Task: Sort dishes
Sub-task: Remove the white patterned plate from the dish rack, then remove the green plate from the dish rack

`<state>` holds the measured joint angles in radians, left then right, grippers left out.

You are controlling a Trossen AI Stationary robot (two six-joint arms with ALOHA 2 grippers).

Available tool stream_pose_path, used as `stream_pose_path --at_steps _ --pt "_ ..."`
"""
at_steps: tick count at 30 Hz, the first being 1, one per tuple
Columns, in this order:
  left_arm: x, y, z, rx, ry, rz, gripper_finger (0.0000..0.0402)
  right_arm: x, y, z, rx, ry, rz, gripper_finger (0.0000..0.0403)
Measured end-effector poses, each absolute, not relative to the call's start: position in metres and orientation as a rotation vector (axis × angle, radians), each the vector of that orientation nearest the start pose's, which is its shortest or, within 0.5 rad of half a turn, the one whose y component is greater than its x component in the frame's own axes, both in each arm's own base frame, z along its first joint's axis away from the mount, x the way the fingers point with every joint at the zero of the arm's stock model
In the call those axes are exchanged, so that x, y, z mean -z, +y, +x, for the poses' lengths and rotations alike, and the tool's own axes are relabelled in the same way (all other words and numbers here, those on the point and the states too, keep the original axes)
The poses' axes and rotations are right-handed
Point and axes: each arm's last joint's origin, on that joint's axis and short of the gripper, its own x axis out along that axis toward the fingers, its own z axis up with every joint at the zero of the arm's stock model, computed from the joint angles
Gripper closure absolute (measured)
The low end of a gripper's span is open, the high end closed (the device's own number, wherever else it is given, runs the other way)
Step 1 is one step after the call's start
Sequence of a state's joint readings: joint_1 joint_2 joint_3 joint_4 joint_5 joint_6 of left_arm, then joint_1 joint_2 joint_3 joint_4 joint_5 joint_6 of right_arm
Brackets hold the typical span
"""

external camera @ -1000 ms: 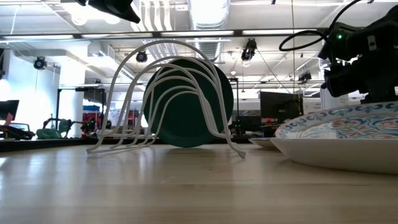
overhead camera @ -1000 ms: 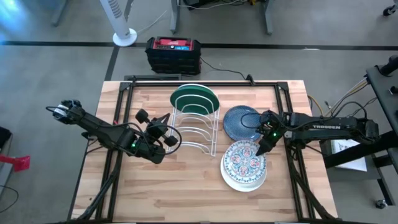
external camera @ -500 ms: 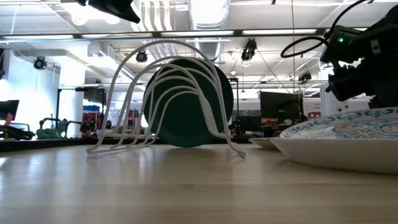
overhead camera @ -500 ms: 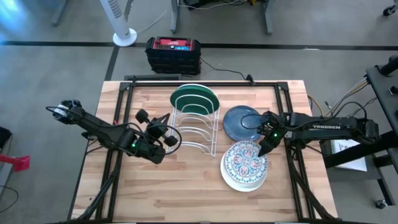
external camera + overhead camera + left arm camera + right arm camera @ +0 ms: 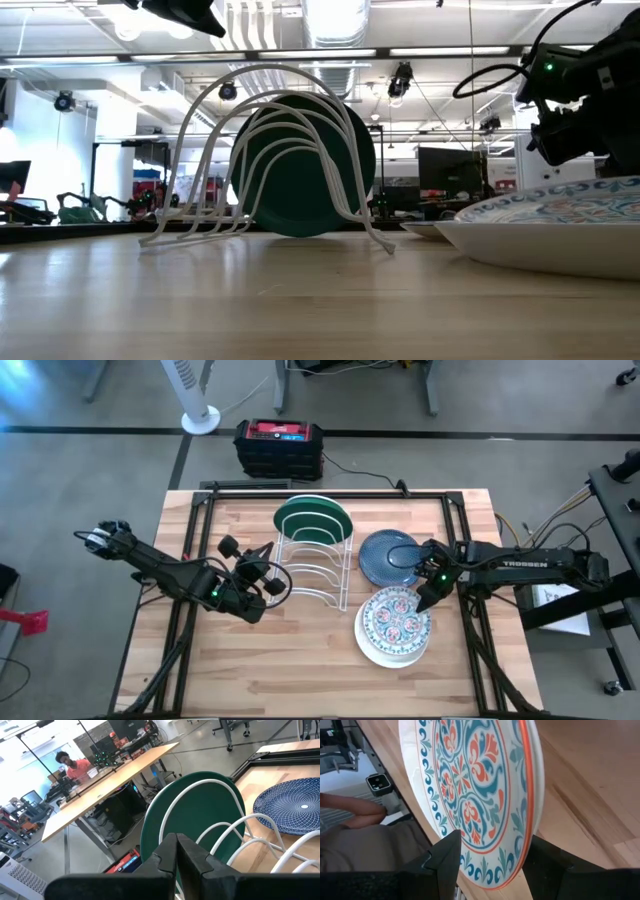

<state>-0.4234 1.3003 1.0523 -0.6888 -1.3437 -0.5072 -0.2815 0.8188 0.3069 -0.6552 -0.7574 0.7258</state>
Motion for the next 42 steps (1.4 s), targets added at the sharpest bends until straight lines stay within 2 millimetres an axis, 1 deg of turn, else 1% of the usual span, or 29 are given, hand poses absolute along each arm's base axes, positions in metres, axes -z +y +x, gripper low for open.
stream_pose_path --at_steps 6,13,23,30,42 --pt "-0.296 -0.075 0.236 -0.955 0.373 0.288 0.0401 -0.147 -0.013 0.118 -0.022 1.176 1.244 0.0222" --pt "-0.296 -0.075 0.236 -0.955 0.373 0.288 0.0401 -0.145 -0.012 0.113 0.012 1.234 1.282 0.0222" --pt "-0.296 -0.075 0.236 -0.955 0.373 0.288 0.0401 -0.145 -0.011 0.112 0.016 1.245 1.297 0.0222" --pt "-0.296 -0.075 0.236 -0.955 0.374 0.288 0.0401 -0.143 -0.01 0.108 0.039 1.293 1.317 0.0222" --pt "-0.296 -0.075 0.236 -0.955 0.374 0.288 0.0401 -0.143 -0.009 0.105 0.027 1.322 1.348 0.0222"
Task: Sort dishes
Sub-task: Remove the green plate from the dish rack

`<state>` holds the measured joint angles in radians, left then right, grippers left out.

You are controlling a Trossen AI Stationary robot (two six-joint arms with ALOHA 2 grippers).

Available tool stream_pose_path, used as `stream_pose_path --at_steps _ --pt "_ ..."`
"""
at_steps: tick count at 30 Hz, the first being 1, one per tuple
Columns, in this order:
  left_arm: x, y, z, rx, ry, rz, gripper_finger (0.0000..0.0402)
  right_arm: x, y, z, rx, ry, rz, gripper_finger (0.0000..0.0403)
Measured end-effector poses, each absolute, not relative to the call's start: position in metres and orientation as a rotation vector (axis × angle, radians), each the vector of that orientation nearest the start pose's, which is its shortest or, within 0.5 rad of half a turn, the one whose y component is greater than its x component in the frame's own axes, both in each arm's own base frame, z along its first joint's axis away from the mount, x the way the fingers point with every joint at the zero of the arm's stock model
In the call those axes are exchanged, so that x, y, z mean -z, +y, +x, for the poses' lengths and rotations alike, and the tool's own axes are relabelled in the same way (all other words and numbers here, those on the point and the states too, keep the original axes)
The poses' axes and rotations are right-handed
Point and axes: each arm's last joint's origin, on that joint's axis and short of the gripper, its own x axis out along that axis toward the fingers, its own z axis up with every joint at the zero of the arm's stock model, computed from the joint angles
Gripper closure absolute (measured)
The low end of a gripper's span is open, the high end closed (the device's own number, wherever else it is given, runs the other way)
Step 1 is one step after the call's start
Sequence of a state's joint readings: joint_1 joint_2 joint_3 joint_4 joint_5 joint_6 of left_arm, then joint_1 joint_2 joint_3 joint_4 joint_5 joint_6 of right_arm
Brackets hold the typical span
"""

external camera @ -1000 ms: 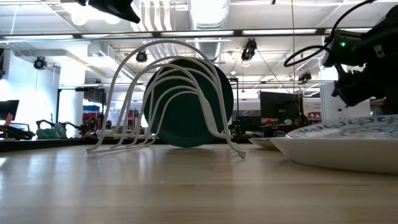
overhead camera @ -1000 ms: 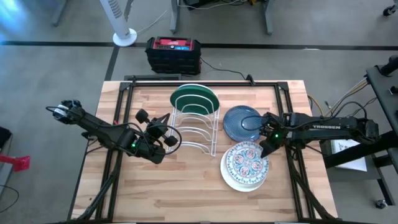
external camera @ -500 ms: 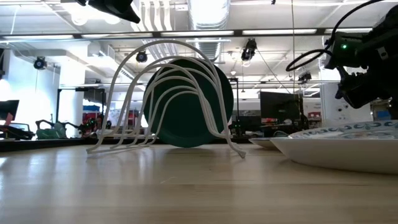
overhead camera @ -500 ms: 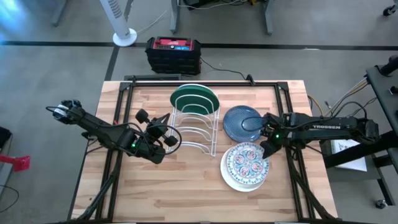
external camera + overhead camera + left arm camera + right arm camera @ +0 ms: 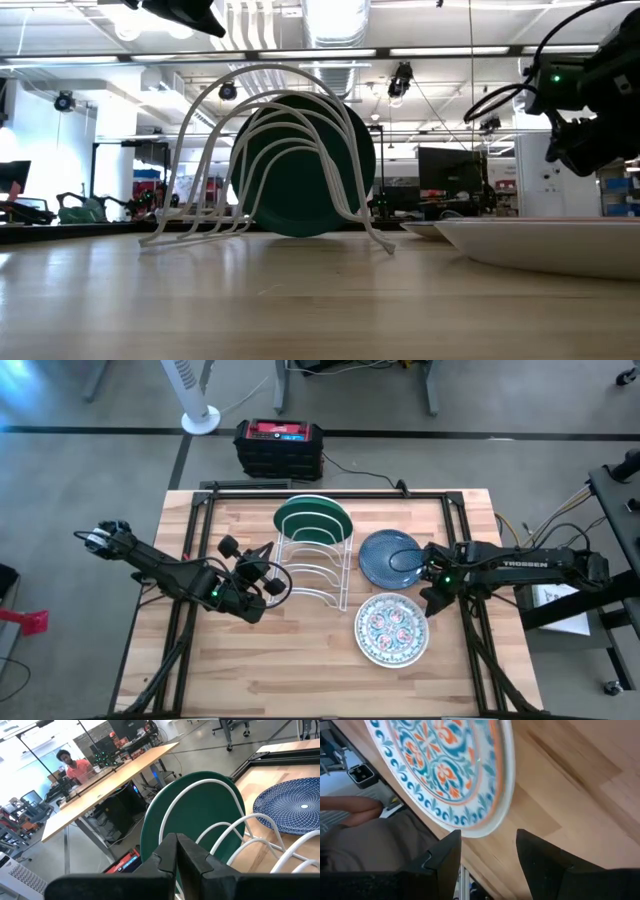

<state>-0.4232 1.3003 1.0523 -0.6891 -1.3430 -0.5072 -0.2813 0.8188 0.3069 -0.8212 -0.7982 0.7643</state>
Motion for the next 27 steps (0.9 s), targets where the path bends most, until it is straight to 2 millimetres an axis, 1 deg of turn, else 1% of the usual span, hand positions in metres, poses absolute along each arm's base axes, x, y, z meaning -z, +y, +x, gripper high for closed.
stream_pose_path --at_steps 9,12,15,20,27 --pt "-0.296 -0.075 0.236 -0.955 0.374 0.289 0.0401 -0.144 -0.007 0.102 0.02 1.356 1.373 0.0222" --pt "-0.296 -0.075 0.236 -0.955 0.374 0.289 0.0401 -0.15 -0.008 0.106 0.004 1.334 1.358 0.0222" --pt "-0.296 -0.075 0.236 -0.955 0.374 0.289 0.0401 -0.161 -0.01 0.111 -0.017 1.298 1.338 0.0222" --pt "-0.296 -0.075 0.236 -0.954 0.375 0.289 0.0401 -0.186 -0.013 0.122 -0.056 1.216 1.28 0.0222" --pt "-0.296 -0.075 0.235 -0.954 0.375 0.289 0.0401 -0.225 -0.019 0.135 -0.042 1.074 1.129 0.0222"
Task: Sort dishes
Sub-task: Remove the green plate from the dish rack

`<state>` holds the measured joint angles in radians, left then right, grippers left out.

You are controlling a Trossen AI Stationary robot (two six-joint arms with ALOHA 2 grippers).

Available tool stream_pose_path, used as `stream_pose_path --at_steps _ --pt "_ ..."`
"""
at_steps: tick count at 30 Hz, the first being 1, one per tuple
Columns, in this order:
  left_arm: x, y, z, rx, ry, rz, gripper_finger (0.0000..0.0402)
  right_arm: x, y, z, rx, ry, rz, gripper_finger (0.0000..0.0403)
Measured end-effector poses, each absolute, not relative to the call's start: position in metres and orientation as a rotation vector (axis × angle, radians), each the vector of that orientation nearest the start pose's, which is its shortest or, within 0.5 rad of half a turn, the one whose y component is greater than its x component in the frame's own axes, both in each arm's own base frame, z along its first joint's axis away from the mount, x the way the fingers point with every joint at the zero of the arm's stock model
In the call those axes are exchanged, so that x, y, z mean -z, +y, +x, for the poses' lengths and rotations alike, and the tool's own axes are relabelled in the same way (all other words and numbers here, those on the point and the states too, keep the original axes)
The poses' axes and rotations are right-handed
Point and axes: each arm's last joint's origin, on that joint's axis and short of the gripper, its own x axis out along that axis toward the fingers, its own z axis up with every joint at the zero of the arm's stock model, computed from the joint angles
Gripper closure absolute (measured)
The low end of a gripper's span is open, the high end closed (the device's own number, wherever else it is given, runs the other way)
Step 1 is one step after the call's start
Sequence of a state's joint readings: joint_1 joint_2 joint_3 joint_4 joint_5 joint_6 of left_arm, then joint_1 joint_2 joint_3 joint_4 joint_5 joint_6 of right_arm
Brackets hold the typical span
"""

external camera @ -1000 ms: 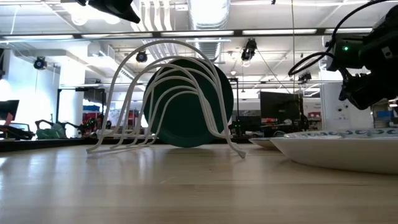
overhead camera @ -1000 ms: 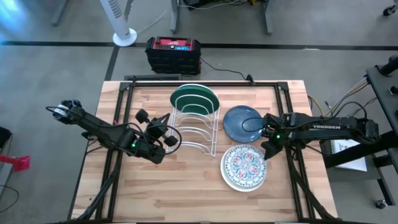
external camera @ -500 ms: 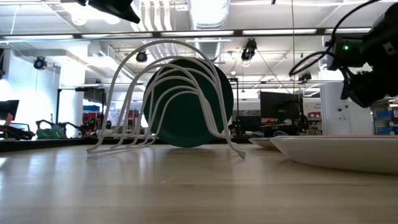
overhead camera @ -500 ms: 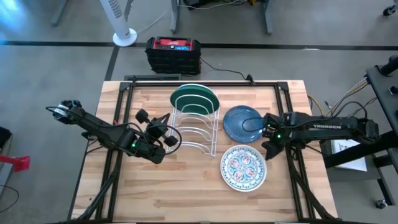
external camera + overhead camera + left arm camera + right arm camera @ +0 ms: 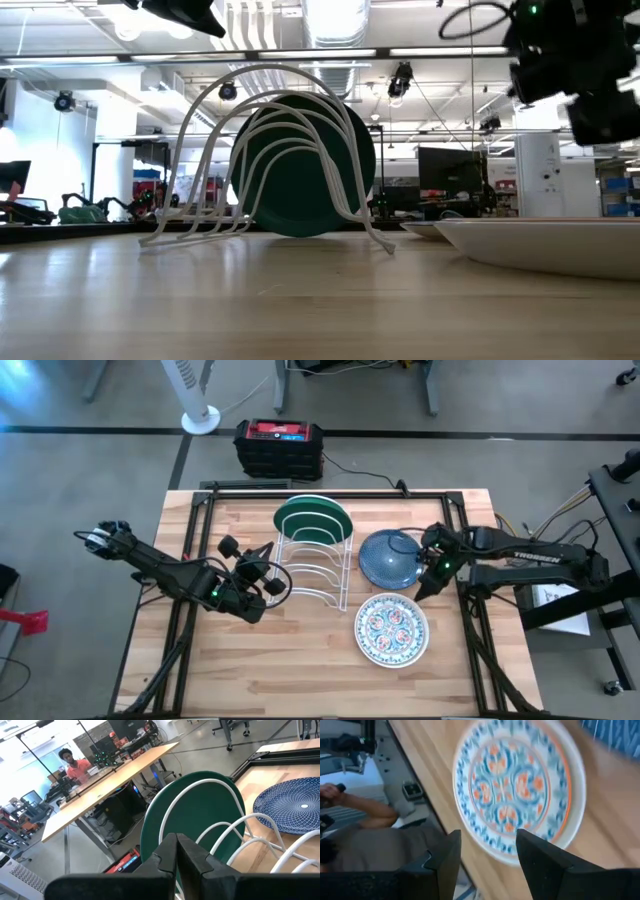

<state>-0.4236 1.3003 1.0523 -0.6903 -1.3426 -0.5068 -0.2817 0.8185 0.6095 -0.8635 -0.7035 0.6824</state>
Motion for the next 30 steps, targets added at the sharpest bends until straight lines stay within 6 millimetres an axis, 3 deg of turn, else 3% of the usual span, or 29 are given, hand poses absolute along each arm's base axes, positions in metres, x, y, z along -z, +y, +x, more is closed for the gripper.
stream_pose_path --at_steps 18,24,30 --pt "-0.296 -0.075 0.235 -0.954 0.375 0.289 0.0401 -0.344 -0.042 0.149 0.326 0.618 0.335 0.0222" --pt "-0.296 -0.075 0.235 -0.954 0.375 0.289 0.0401 -0.362 -0.052 0.173 0.355 0.544 0.142 0.0222" --pt "-0.296 -0.075 0.236 -0.954 0.376 0.29 0.0401 -0.362 -0.064 0.21 0.329 0.554 0.041 0.0222"
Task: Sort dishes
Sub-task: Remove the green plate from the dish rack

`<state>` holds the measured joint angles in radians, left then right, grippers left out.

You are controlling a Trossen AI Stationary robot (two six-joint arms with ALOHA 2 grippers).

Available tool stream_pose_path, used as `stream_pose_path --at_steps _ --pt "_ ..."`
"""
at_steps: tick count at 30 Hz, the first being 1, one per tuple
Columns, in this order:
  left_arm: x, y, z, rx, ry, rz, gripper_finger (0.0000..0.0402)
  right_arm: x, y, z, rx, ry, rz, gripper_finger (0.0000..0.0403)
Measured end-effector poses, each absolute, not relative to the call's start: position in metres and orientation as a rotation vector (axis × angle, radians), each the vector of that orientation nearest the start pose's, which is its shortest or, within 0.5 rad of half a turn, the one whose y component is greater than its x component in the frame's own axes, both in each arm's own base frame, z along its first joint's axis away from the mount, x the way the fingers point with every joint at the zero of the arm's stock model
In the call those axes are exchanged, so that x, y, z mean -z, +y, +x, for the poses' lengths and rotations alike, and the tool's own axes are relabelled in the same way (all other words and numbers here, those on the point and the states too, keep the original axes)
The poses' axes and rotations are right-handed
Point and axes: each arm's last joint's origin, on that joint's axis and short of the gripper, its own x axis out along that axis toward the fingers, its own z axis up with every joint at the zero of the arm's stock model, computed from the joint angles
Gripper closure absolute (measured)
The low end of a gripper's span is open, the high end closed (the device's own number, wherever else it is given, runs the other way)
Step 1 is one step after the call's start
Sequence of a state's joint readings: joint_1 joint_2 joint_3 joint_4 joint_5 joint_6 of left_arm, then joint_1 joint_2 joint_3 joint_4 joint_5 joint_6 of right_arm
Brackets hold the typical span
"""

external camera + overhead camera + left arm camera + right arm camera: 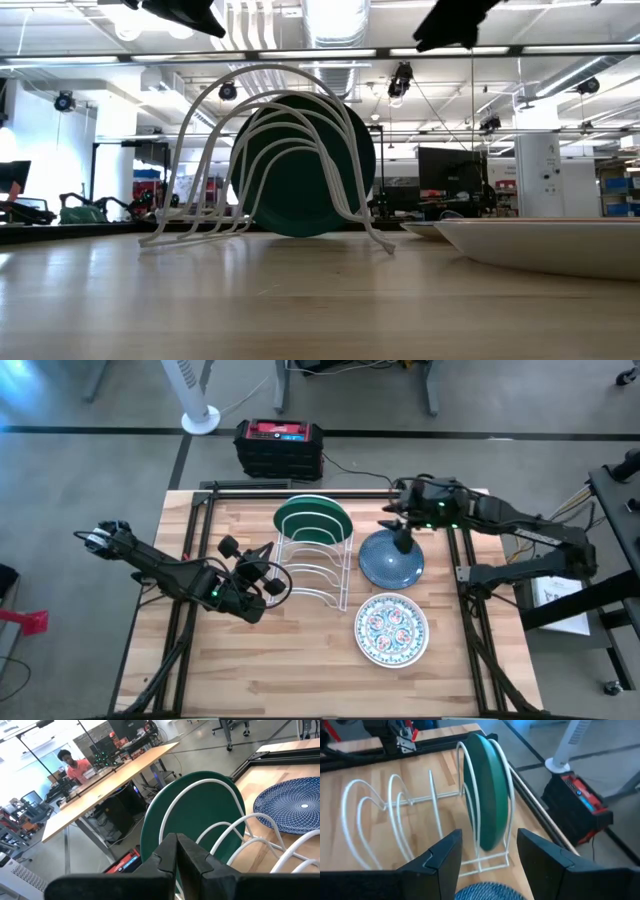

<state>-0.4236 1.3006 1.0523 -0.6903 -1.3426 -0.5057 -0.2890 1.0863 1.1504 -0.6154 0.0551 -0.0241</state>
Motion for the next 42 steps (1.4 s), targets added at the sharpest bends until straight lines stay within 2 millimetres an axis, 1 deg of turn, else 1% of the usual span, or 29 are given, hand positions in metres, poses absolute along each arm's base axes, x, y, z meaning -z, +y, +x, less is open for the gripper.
stream_pose_path --at_steps 4,8,13,18,22,27,31,39,42 --pt "-0.296 -0.075 0.236 -0.954 0.377 0.293 0.0401 -0.352 -0.073 0.238 0.31 0.595 -0.014 0.0222" --pt "-0.296 -0.075 0.236 -0.953 0.377 0.293 0.0401 -0.339 -0.086 0.261 0.31 0.629 -0.059 0.0222" --pt "-0.296 -0.075 0.236 -0.954 0.377 0.293 0.0401 -0.327 -0.109 0.279 0.33 0.659 -0.129 0.0222" --pt "-0.296 -0.075 0.236 -0.953 0.377 0.293 0.0401 -0.319 -0.126 0.292 0.275 0.622 -0.212 0.0222" --pt "-0.296 -0.075 0.236 -0.953 0.377 0.293 0.0401 -0.313 -0.134 0.3 0.192 0.571 -0.202 0.0222" --pt "-0.296 -0.075 0.236 -0.953 0.378 0.295 0.0401 -0.303 -0.142 0.307 0.19 0.591 -0.203 0.0222" --pt "-0.296 -0.075 0.236 -0.952 0.38 0.299 0.0401 -0.296 -0.145 0.31 0.173 0.605 -0.19 0.0222" --pt "-0.296 -0.075 0.236 -0.952 0.38 0.299 0.0401 -0.286 -0.149 0.316 0.172 0.621 -0.181 0.0223" --pt "-0.296 -0.075 0.236 -0.952 0.38 0.299 0.0401 -0.284 -0.149 0.318 0.171 0.624 -0.179 0.0229"
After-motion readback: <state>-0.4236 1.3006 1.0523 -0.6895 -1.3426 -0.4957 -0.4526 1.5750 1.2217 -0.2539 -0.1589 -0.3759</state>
